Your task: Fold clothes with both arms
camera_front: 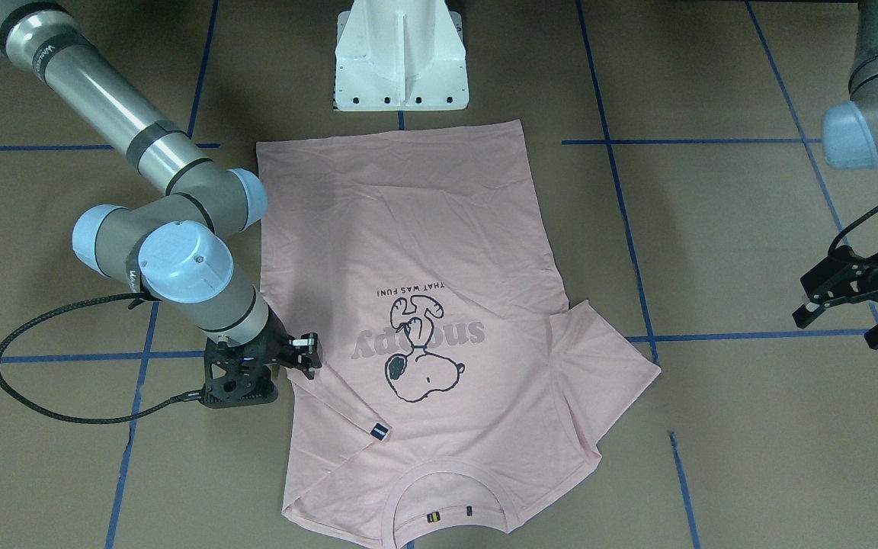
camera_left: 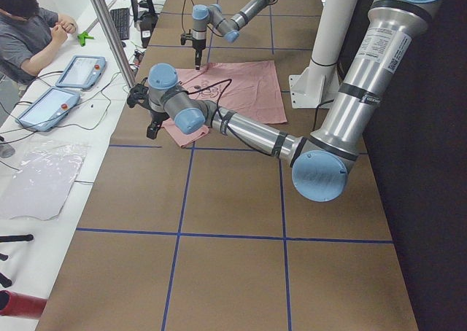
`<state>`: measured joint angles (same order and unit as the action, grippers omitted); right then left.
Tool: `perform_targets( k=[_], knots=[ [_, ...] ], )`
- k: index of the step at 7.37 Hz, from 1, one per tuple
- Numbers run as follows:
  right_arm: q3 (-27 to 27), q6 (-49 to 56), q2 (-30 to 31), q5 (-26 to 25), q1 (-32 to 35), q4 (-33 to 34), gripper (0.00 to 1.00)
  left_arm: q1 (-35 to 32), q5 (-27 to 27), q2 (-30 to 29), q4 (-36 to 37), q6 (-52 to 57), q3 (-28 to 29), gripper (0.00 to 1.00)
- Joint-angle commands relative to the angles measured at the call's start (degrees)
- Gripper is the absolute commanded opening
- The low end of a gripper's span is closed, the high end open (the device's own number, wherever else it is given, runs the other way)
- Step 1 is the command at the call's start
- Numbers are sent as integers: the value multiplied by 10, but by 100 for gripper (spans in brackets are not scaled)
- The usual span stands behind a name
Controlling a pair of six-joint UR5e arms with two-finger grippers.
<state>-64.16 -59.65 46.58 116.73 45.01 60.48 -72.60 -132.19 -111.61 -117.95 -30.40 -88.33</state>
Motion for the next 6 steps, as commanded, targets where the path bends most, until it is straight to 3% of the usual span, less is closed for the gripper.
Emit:
perform_targets(
  k=[1,4,6],
  knots=[
    [0,1,-4,1,0,-1,0,0,0,1,0,1,0,99],
    [-9,1,-6,2,0,-1,0,0,0,1,0,1,1,99],
    [-46,-2,-3,5,-11,0,0,0,0,1,0,1,1,99]
  ],
)
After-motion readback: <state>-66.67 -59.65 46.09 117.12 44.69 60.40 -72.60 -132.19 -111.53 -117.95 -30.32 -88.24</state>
